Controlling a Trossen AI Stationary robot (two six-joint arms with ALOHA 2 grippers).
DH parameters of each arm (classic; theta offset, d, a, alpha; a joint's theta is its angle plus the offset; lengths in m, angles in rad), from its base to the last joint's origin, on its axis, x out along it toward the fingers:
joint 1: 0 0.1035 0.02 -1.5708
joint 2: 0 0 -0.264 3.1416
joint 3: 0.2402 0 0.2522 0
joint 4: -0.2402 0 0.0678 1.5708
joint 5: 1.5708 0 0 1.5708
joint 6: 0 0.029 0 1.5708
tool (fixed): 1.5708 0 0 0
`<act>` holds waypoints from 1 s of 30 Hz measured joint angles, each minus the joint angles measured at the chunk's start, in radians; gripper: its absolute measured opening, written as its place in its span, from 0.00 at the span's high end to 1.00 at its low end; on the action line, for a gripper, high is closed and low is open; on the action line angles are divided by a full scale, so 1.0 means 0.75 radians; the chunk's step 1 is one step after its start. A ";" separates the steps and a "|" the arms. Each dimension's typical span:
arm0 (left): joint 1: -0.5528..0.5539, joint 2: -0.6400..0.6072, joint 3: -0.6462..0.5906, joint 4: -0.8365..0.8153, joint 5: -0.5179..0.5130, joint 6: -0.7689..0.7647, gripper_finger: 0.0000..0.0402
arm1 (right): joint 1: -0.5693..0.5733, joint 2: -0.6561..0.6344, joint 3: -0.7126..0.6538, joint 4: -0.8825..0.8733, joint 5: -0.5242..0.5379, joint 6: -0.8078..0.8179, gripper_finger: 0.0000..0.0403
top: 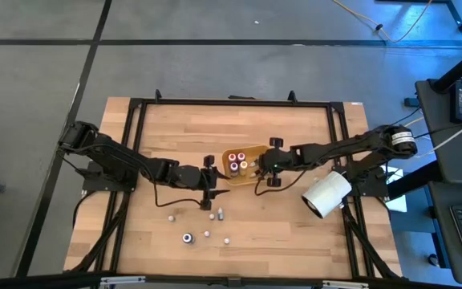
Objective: Pick & Place food coloring
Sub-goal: Put the small green food coloring bottle into the yellow bin, then put the small black food coloring bottle into the yellow bin
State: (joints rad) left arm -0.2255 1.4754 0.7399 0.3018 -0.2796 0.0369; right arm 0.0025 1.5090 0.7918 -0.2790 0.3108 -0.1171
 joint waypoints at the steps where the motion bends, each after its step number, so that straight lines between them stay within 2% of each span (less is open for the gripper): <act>1: -0.003 0.000 0.000 0.000 0.015 -0.018 0.53 | 0.000 0.005 0.000 -0.001 0.000 -0.001 0.83; 11: -0.074 0.000 0.000 0.010 0.164 0.015 0.50 | 0.001 0.014 0.000 -0.001 0.000 -0.030 0.83; 21: -0.164 0.000 0.003 -0.006 0.068 0.013 0.46 | 0.001 0.014 0.000 -0.001 0.000 -0.020 0.79; 30: -0.211 0.030 0.208 -0.469 0.074 -0.140 0.46 | 0.001 0.013 0.000 -0.001 0.000 0.014 0.71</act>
State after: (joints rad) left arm -0.3839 1.4975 0.8958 -0.0502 -0.2239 -0.0679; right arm 0.0032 1.5190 0.7918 -0.2798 0.3111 -0.1062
